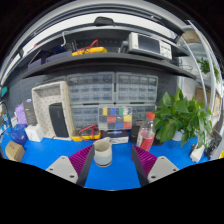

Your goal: Pour water

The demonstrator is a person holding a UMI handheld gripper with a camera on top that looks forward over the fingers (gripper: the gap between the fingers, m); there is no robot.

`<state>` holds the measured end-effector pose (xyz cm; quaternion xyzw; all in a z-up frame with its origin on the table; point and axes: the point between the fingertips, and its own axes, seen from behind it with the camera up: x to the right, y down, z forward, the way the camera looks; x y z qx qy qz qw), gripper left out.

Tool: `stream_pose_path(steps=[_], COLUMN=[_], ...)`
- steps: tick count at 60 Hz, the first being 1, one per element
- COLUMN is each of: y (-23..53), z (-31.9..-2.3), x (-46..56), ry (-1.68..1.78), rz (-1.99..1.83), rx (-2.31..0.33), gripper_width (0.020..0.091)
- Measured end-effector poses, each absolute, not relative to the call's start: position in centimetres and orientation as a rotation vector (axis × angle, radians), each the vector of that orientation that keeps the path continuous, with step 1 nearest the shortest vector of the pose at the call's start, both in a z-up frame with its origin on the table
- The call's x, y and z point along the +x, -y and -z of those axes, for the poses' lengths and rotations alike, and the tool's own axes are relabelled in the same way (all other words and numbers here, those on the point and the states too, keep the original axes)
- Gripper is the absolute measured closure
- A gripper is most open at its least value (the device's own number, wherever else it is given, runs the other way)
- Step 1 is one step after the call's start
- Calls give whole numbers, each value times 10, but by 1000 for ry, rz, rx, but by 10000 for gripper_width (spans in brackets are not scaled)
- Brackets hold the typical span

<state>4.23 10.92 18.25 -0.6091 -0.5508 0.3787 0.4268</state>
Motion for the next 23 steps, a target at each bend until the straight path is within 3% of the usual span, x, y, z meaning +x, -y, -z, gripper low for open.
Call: stream_pose_path(steps=[23], y=[-39], z=[-205], x=[81], ry=[1427], rz=[-995], rx=[-1465], gripper_width=[354])
